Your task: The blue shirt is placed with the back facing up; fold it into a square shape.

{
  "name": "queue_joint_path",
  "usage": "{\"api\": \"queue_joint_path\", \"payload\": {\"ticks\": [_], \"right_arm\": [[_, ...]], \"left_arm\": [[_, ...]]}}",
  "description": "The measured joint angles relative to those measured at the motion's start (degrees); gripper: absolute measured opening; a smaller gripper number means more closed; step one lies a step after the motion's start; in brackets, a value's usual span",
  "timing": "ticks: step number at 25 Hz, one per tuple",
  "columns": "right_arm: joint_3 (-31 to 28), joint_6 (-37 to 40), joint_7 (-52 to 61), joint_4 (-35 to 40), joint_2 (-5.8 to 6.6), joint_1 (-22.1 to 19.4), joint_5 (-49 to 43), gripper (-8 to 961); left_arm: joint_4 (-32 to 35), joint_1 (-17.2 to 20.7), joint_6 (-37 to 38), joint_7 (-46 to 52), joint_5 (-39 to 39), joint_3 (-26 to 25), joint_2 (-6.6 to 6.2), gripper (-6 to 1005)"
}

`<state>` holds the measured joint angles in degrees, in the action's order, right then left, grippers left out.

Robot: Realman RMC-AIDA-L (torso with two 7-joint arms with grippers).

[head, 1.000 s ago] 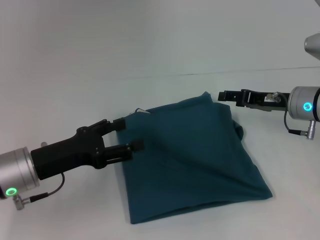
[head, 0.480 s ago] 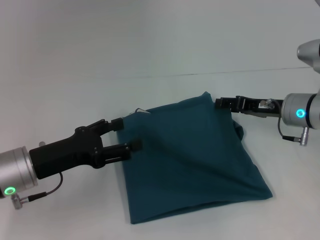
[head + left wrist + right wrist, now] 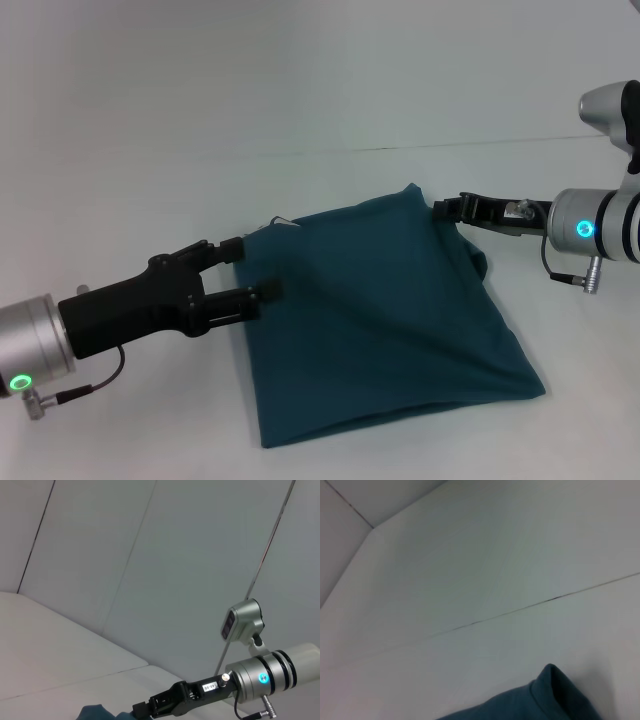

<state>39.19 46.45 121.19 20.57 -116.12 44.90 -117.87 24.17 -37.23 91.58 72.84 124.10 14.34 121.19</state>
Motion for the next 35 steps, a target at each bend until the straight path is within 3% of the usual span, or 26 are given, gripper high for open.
{"api": "queue_joint_path", "payload": {"ticks": [4, 15, 24, 35], "right_arm": [[0.02, -0.83, -0.07, 0.03, -0.27, 0.00, 0.01, 162], [-0.36, -0.34, -1.75, 1.76, -0.51, 0.74, 1.08, 16], [0.00, -0.84, -1.51, 2.55, -0.09, 2.42, 0.85, 21], [1.08, -4.07, -1.67, 2.47, -0.42, 2.35, 0.56, 26]], "left_arm": [[0.00, 0.14, -0.01, 0.00, 0.00, -0.21, 0.01, 937], [0.00, 0.00, -0.13, 0.00, -0.08, -0.39, 0.09, 936], [-0.01, -0.07, -0.36, 0.24, -0.88, -0.35, 0.14, 937], [-0.09, 0.23, -0.35, 0.28, -2.29, -0.36, 0.34, 936]]}}
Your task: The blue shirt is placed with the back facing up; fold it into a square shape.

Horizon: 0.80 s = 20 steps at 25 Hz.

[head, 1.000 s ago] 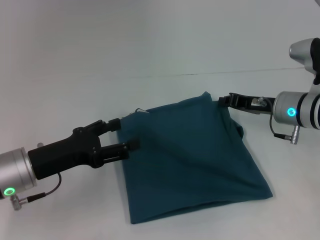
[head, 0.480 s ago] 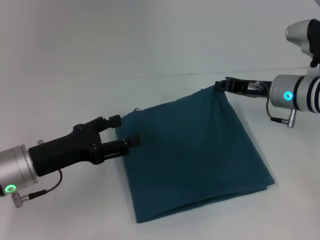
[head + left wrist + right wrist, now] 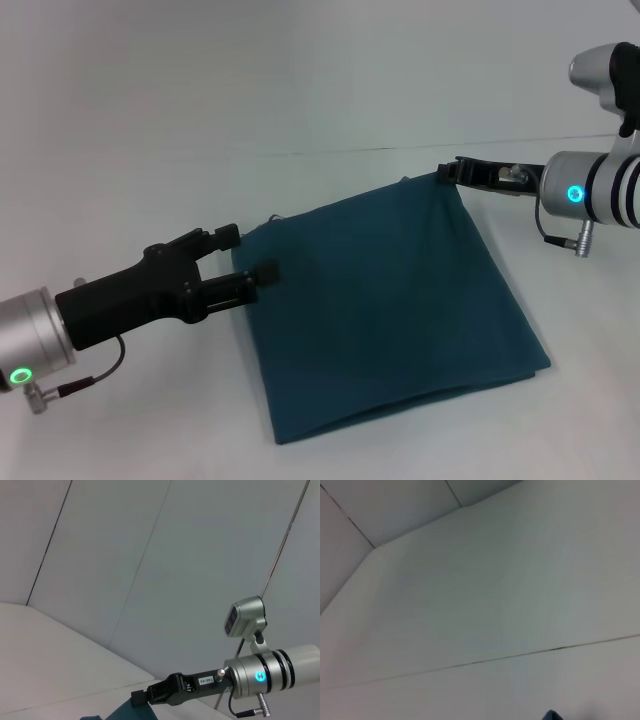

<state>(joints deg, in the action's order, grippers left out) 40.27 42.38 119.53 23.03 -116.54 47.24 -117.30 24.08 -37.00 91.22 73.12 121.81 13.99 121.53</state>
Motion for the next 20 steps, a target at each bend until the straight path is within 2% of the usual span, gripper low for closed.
{"api": "queue_joint_path", "payload": {"ticks": [9, 15, 17, 20], "right_arm": [[3.08, -3.88, -0.24, -0.11, -0.92, 0.57, 0.01, 31], [2.59, -5.48, -4.25, 2.28, -2.20, -0.85, 1.57, 34], [2.56, -5.95, -4.46, 3.42, -2.18, -1.53, 2.57, 119], [2.54, -4.73, -4.53, 5.04, -1.52, -2.63, 4.10, 246]], "left_arm": [[-0.23, 0.00, -0.45, 0.01, 0.00, -0.01, 0.10, 935], [-0.39, 0.00, -1.98, 0.02, 0.00, 0.22, 0.26, 934], [-0.44, -0.01, -2.41, 0.34, 0.00, 0.24, 0.28, 934], [-0.45, -0.19, -3.52, 1.33, 0.00, 0.17, 0.35, 934]]}}
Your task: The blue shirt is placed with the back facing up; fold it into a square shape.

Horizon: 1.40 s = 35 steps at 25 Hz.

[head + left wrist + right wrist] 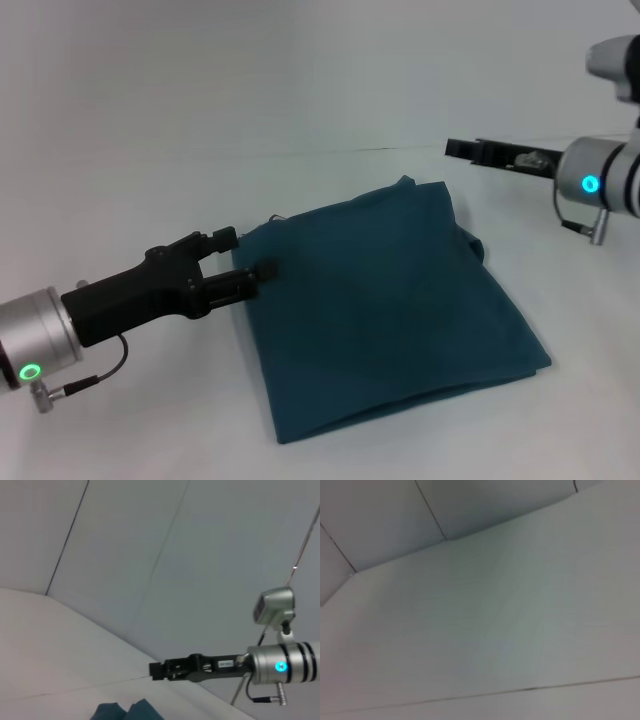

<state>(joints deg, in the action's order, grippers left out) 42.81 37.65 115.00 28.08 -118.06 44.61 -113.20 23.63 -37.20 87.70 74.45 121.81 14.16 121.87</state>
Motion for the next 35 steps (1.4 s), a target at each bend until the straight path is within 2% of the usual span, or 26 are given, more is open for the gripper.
{"api": "queue_joint_path", "payload": {"ticks": [6, 8, 14, 18, 24, 30, 35], "right_arm": [[-0.06, 6.24, -0.03, 1.37, 1.98, -2.25, 0.68, 495], [-0.31, 9.22, -0.04, 2.16, 2.64, -3.21, 0.77, 706], [-2.38, 17.78, -1.88, 5.29, 3.79, -7.47, 2.87, 849], [-4.03, 21.90, -6.43, 5.41, 4.12, -10.32, 6.36, 849], [-5.67, 27.33, -9.00, 5.50, 5.18, -12.27, 7.37, 850], [-5.84, 30.42, -8.67, 5.90, 6.59, -13.04, 7.20, 849], [-5.62, 30.73, -7.79, 5.94, 7.38, -13.05, 7.12, 849]], "left_arm": [[0.06, -0.46, -3.23, 1.79, -0.37, -0.12, 0.57, 933], [0.20, -0.59, -4.27, 2.79, -0.52, -0.11, 0.63, 933], [0.49, -0.57, -4.82, 3.84, -0.79, -0.29, 0.53, 932], [0.54, -0.03, -4.48, 4.39, -1.54, -0.27, 0.33, 933], [0.59, 0.34, -5.26, 5.39, -1.95, 0.20, 0.30, 933], [0.64, 0.04, -10.88, 7.93, -2.10, 0.08, 0.63, 933], [0.96, -1.55, -18.48, 12.98, -2.53, 0.42, 0.67, 932]]}}
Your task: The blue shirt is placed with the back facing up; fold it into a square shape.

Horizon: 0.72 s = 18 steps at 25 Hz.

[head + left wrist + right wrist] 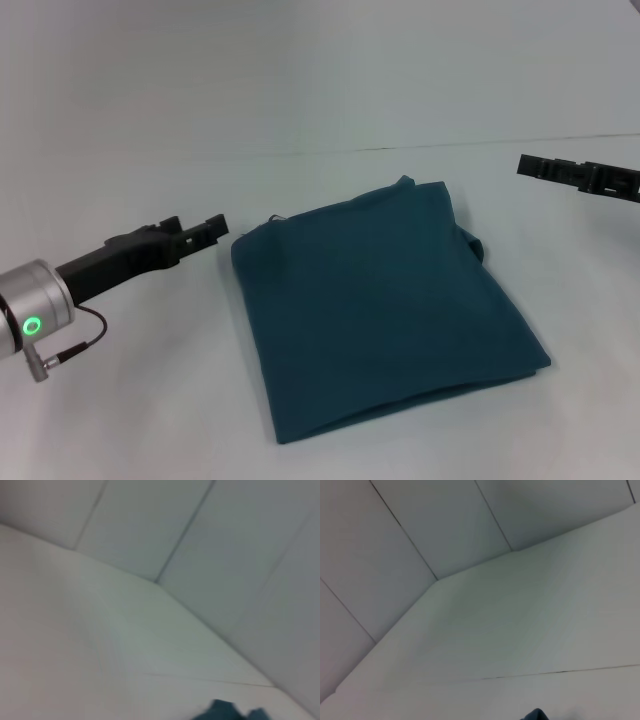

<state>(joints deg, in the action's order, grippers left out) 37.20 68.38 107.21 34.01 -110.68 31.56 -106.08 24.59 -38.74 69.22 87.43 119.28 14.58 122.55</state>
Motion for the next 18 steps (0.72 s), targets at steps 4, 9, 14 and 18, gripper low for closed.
{"api": "queue_joint_path", "payload": {"ticks": [4, 9, 14, 18], "right_arm": [[0.09, 0.08, 1.61, 0.00, 0.53, 0.31, -0.14, 849], [0.01, 0.13, 2.12, 0.00, 0.72, 0.56, -0.14, 848], [-0.08, 0.16, 1.79, 0.00, 0.74, 0.63, -0.14, 848], [-0.14, 0.14, 1.77, 0.00, 0.74, 0.63, -0.14, 848]], "left_arm": [[0.04, -0.81, -7.00, 2.41, 0.13, 2.36, 0.44, 932], [0.23, -0.82, -6.35, 2.63, -0.40, 4.07, 0.46, 932], [0.27, -0.95, -5.56, 2.74, -0.44, 4.97, 0.16, 932], [0.02, -1.51, -6.81, 2.78, 0.08, 6.04, 0.21, 933]]}}
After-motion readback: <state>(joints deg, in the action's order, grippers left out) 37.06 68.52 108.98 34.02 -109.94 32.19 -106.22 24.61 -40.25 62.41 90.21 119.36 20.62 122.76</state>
